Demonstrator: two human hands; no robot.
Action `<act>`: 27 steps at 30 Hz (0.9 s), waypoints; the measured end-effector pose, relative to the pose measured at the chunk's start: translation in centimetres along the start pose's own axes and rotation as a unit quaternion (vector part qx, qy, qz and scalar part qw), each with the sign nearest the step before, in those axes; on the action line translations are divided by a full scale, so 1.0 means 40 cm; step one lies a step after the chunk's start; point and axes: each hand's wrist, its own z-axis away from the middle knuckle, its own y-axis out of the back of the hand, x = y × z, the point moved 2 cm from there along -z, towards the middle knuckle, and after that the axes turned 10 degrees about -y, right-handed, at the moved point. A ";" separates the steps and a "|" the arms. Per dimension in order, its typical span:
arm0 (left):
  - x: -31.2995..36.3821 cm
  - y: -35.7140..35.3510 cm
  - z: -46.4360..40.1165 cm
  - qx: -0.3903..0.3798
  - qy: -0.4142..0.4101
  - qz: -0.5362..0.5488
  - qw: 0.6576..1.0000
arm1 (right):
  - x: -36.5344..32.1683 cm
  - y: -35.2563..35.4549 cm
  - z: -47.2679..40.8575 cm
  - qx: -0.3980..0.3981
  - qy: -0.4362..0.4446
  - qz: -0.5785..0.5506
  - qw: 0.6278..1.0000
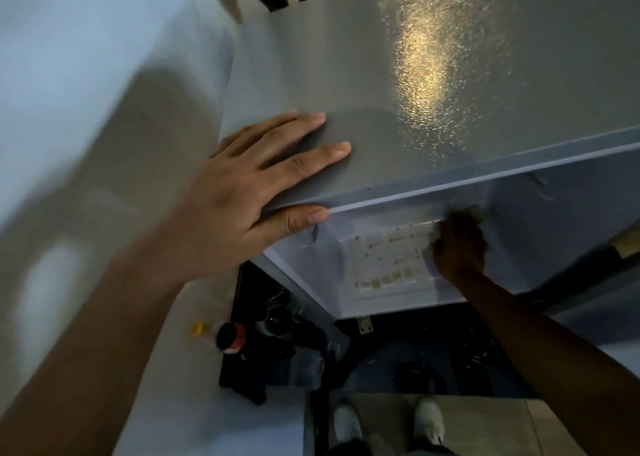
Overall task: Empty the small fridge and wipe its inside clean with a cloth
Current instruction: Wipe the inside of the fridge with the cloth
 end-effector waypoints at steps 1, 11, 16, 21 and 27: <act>0.002 0.000 0.000 -0.001 0.002 0.003 1.000 | 0.008 0.003 0.007 -0.004 0.026 -0.013 1.000; 0.003 -0.003 0.015 0.105 0.007 0.088 0.991 | 0.088 -0.025 0.265 0.059 0.089 -0.168 0.980; -0.008 -0.013 0.043 0.115 -0.003 0.091 0.989 | 0.069 0.009 0.244 0.034 0.077 -0.215 0.973; -0.008 -0.022 0.052 0.102 -0.008 0.058 0.993 | 0.044 -0.011 0.161 0.036 0.097 -0.116 0.988; -0.001 -0.015 0.047 0.091 -0.001 0.059 0.994 | -0.042 0.012 0.037 0.032 0.112 -0.093 0.989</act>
